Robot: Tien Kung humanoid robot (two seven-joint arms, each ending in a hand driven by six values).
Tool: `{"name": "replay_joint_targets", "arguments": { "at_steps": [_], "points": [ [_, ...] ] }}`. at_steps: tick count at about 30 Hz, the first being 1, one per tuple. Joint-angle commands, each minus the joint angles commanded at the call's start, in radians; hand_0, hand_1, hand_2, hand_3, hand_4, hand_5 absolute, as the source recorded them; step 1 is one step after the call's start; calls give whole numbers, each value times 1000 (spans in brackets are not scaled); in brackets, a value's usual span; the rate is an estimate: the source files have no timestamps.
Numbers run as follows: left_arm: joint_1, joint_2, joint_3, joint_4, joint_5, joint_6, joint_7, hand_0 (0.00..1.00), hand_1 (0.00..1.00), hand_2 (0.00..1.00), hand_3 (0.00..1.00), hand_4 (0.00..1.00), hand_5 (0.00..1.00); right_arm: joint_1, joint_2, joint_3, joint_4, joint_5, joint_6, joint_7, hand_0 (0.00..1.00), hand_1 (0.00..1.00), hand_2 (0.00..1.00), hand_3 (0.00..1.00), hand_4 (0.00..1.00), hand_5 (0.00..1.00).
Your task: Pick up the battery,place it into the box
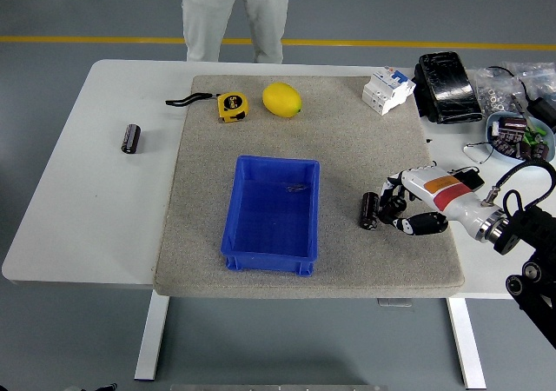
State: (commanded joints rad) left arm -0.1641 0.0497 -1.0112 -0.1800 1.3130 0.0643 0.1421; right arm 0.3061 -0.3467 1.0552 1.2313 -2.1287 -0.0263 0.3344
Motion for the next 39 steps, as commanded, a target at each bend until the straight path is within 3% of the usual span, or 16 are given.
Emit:
{"name": "replay_joint_targets", "arguments": {
  "at_steps": [7, 13, 22, 32, 34, 38, 39],
  "points": [
    [-6, 3, 0, 0, -2, 1, -3, 648, 589, 710, 704, 716, 709, 27, -15, 11, 41, -2, 7, -3, 372, 413, 447, 467, 722, 11],
    [-7, 4, -4, 0, -2, 3, -4, 648, 587, 710, 704, 716, 709, 81, -24, -2, 118, 8, 14, -7, 372, 413, 448, 467, 727, 12],
    [-7, 5, -8, 0, 2, 4, -5, 646, 587, 708, 704, 717, 710, 170, 19, -73, 210, 58, 37, -15, 377, 413, 448, 468, 733, 15],
    [-12, 9, -8, 0, 6, 7, -4, 642, 585, 703, 703, 716, 709, 297, 73, -296, 209, 93, 56, -15, 389, 413, 451, 470, 741, 19],
    [-12, 9, -6, 0, 3, 8, -4, 640, 580, 701, 703, 718, 711, 317, 79, -338, 207, 93, 66, -17, 432, 433, 478, 494, 750, 28],
    [-14, 9, -4, 0, -1, 12, -4, 640, 580, 701, 703, 718, 711, 343, 86, -374, 190, 82, 83, -23, 432, 433, 478, 494, 750, 28],
    [-14, 9, -4, 0, -2, 13, -5, 632, 574, 699, 702, 718, 709, 346, 88, -377, 185, 80, 83, -23, 491, 498, 543, 552, 781, 72]
  ]
}}
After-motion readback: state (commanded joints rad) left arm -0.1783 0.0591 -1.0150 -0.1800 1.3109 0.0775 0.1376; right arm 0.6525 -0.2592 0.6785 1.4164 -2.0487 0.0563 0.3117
